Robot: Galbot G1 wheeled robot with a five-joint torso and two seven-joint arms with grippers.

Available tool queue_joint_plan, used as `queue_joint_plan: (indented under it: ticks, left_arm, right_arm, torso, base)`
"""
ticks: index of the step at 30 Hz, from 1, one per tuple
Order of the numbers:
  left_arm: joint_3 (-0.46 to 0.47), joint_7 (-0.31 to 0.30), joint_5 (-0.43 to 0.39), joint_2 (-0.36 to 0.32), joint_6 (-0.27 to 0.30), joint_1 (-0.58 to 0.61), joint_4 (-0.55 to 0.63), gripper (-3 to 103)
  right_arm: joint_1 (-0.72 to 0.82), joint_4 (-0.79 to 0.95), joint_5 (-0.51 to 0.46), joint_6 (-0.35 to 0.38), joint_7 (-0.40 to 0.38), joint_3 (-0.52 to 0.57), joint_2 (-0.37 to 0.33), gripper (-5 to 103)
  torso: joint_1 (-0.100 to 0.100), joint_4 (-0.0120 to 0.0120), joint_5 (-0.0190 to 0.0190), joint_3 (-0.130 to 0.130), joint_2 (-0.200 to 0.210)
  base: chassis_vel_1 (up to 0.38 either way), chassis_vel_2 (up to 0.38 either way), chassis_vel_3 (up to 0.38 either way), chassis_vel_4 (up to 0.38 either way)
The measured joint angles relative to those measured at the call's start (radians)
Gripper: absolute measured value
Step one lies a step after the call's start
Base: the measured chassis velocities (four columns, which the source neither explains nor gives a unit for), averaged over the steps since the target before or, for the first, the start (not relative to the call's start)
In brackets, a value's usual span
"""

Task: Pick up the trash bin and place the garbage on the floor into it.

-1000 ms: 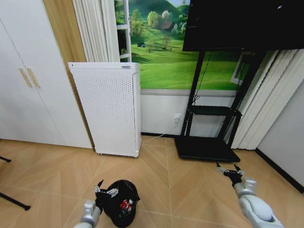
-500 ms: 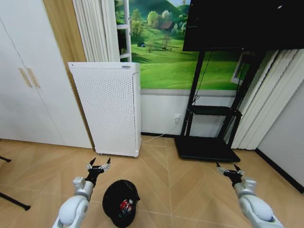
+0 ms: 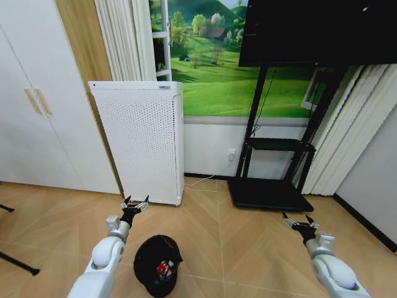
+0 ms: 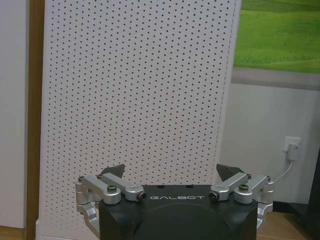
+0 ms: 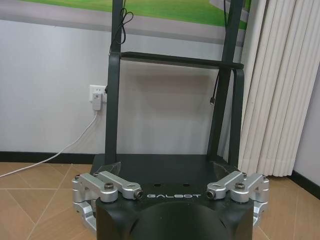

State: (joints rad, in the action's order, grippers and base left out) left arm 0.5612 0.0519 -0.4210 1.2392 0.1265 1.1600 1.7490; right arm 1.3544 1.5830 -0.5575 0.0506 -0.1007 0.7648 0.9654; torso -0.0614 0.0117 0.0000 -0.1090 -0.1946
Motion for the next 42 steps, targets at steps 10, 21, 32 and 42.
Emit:
queue_joint_plan:
  ticks: [10, 21, 32, 42]
  left_arm:
    - [-0.012, -0.002, 0.020, 0.016, 0.006, -0.020, -0.030, 100]
    - [-0.012, -0.003, 0.021, 0.016, 0.007, -0.018, -0.028, 100]
    - [-0.012, -0.003, 0.021, 0.016, 0.007, -0.017, -0.027, 100]
    - [-0.012, -0.004, 0.021, 0.016, 0.007, -0.017, -0.027, 100]
  right_arm:
    - [0.000, 0.000, 0.000, 0.000, 0.000, 0.000, 0.000, 100]
    - [0.000, 0.000, 0.000, 0.000, 0.000, 0.000, 0.000, 100]
    - [0.000, 0.000, 0.000, 0.000, 0.000, 0.000, 0.000, 100]
    - [0.000, 0.000, 0.000, 0.000, 0.000, 0.000, 0.000, 100]
  torso:
    - [0.000, -0.0002, 0.0000, 0.000, 0.000]
    - [-0.001, -0.0001, 0.0000, -0.003, -0.005]
    - [-0.011, -0.0001, 0.0000, -0.037, -0.048]
    - [-0.023, -0.0001, 0.0000, -0.068, -0.091]
  base:
    - [0.000, 0.000, 0.000, 0.000]
    - [0.000, 0.000, 0.000, 0.000]
    - [0.000, 0.000, 0.000, 0.000]
    - [0.000, 0.000, 0.000, 0.000]
